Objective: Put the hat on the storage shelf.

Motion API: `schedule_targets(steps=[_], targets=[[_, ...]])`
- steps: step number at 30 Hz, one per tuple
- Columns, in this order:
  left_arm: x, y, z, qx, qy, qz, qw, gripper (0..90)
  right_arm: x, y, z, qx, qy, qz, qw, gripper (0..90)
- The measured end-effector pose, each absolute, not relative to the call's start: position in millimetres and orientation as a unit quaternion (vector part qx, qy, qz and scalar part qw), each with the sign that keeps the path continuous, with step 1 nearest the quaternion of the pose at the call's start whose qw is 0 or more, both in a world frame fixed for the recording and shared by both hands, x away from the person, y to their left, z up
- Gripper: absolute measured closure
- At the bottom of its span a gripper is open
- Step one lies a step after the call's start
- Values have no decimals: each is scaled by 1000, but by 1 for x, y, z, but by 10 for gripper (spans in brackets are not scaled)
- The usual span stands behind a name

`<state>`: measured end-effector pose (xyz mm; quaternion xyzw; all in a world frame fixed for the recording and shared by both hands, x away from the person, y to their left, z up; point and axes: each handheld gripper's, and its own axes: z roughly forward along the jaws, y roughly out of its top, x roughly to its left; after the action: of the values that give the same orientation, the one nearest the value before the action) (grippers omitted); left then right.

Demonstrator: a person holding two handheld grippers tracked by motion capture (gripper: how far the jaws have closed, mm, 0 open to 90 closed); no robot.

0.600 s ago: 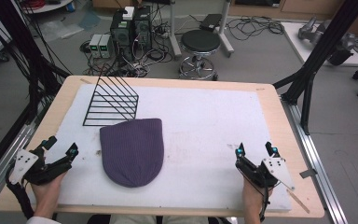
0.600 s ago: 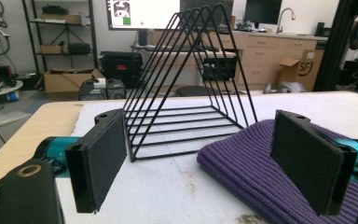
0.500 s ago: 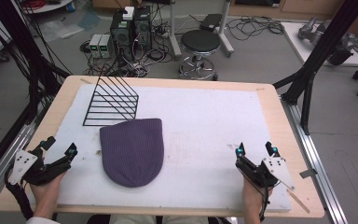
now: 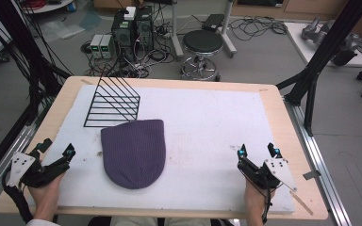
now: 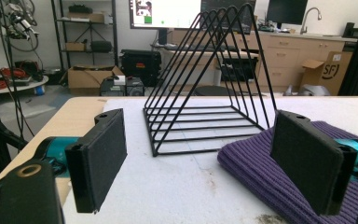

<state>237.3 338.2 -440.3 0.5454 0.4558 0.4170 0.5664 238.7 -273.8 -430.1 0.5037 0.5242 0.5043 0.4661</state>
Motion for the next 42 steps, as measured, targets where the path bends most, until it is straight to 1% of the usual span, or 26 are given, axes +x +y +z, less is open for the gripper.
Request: schedule_targets(steps=[12, 18, 23, 29, 33, 42], targets=[[239, 339, -438, 548, 450, 398, 582, 192, 238, -274, -431, 506, 525, 500, 467, 107], [240, 332, -432, 561, 432, 397, 584, 192, 239, -274, -431, 506, 527, 500, 465, 107], [242, 326, -425, 573, 410, 382, 598, 177, 239, -275, -431, 505, 529, 501, 463, 107], [243, 319, -419, 595, 385, 364, 605, 176, 240, -274, -431, 502, 532, 501, 462, 107], [244, 311, -415, 617, 363, 344, 608, 185, 240, -274, -432, 504, 533, 500, 460, 107], [248, 296, -413, 665, 325, 318, 592, 184, 241, -274, -432, 502, 540, 499, 456, 107]])
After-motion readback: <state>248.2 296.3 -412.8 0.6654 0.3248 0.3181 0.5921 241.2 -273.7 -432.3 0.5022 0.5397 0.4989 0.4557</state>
